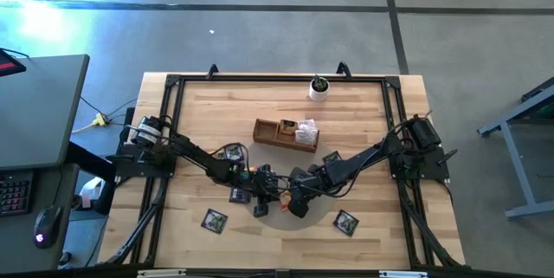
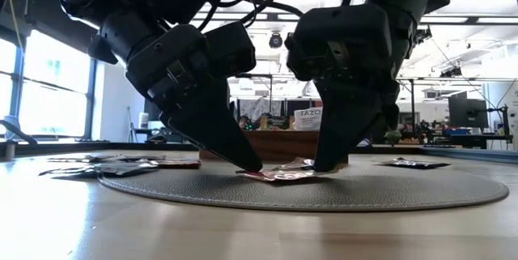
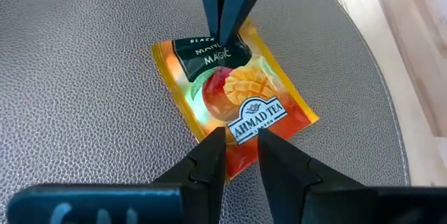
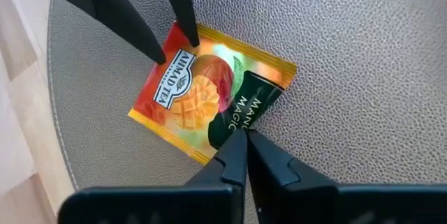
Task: Pick & Place Tea
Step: Put the yellow tea bag into the middle section of the wooden organizer
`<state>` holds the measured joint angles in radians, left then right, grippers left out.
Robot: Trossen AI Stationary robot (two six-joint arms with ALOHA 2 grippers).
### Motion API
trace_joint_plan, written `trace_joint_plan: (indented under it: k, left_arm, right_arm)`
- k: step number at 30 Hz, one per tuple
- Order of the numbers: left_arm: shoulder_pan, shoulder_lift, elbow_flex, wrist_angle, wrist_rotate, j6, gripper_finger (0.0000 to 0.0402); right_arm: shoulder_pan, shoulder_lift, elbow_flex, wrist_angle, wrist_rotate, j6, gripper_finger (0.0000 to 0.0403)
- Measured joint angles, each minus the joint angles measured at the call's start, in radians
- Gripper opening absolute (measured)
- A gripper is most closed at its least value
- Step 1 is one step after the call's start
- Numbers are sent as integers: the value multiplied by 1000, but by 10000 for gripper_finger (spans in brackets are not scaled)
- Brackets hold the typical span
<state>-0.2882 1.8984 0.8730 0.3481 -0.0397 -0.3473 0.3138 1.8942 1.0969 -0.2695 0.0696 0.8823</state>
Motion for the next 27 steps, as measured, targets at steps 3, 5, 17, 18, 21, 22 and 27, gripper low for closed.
trace_joint_plan:
  k: [3,5,17,18,21,22,27]
  left_arm:
    - [0,-1,0,0,-22,-3,85]
    - [0,-15,0,-9,-35,-28,85]
    - [0,-274,2,-249,-83,-72,5]
    - [0,-299,2,-271,-103,-72,3]
    - [0,-363,2,-316,-168,-69,6]
    - [0,-383,2,-334,-185,-69,7]
    - [0,-424,2,-370,-200,-69,7]
  right_arm:
    - [0,0,0,0,-10,-18,4]
    - [0,-5,0,1,-26,-49,3]
    - [-32,-171,0,-63,205,-368,1]
    - [-40,-189,2,-62,251,-426,1]
    - [-69,-225,2,-46,393,-641,1]
    - [-82,-232,2,-41,439,-710,1]
    - [-158,-233,22,-40,580,-966,0]
